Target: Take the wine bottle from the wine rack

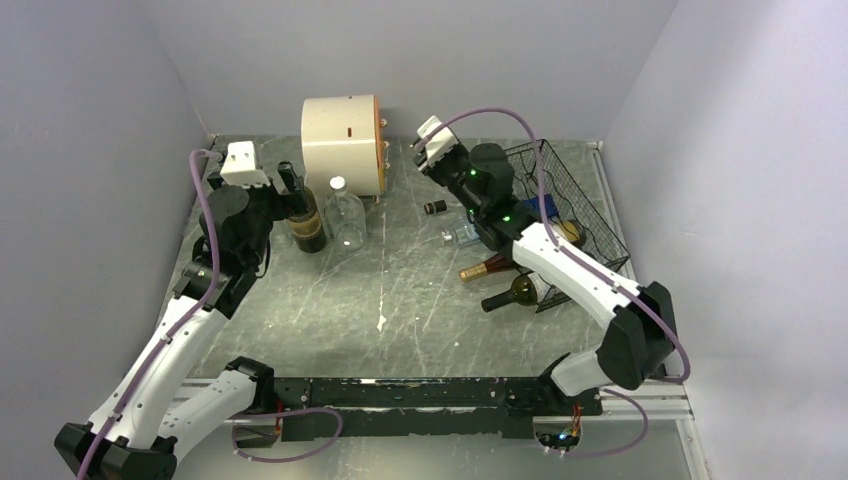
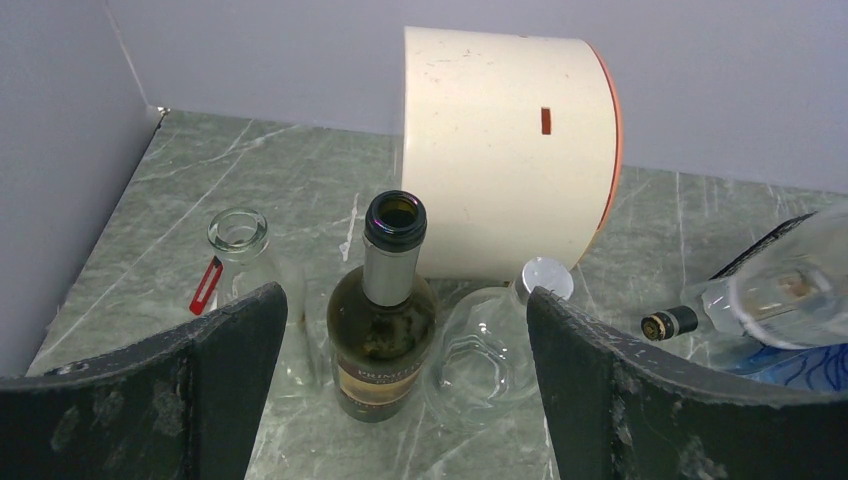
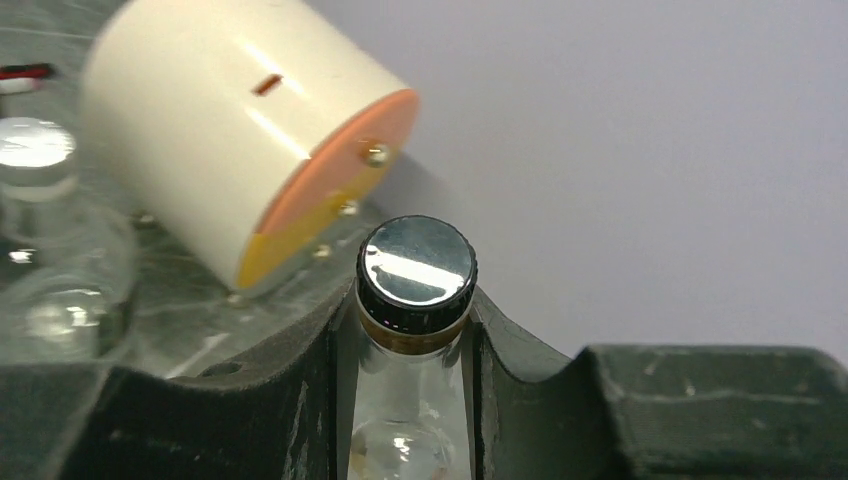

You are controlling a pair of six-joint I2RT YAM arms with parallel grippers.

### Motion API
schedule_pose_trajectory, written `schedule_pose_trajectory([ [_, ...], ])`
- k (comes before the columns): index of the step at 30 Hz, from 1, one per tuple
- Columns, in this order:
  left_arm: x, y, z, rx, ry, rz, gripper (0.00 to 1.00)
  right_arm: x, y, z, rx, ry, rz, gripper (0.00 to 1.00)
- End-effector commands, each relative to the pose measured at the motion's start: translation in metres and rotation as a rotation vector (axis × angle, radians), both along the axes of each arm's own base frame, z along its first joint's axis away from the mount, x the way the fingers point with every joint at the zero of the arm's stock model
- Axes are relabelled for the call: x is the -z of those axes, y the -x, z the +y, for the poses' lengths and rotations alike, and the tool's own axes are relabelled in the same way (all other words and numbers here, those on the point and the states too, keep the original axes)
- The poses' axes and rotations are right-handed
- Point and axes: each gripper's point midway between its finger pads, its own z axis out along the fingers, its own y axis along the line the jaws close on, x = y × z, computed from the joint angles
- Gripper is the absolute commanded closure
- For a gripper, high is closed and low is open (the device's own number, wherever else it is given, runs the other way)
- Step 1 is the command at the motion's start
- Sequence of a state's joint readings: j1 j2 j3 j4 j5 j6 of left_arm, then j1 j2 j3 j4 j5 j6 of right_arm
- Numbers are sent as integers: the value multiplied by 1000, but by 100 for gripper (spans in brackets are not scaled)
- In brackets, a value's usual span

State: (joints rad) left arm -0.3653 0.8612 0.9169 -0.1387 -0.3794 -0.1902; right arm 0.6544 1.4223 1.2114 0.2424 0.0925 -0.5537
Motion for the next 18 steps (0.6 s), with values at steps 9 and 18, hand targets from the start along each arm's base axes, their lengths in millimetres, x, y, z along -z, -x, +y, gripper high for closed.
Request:
schedule_pose_trajectory([
  [9, -9, -1, 2, -5, 15, -32, 7, -62, 22, 81, -299, -383, -94, 100],
  [18, -10, 0, 2, -4, 17, -35, 7, -32, 14, 107, -360, -493, -11, 100],
])
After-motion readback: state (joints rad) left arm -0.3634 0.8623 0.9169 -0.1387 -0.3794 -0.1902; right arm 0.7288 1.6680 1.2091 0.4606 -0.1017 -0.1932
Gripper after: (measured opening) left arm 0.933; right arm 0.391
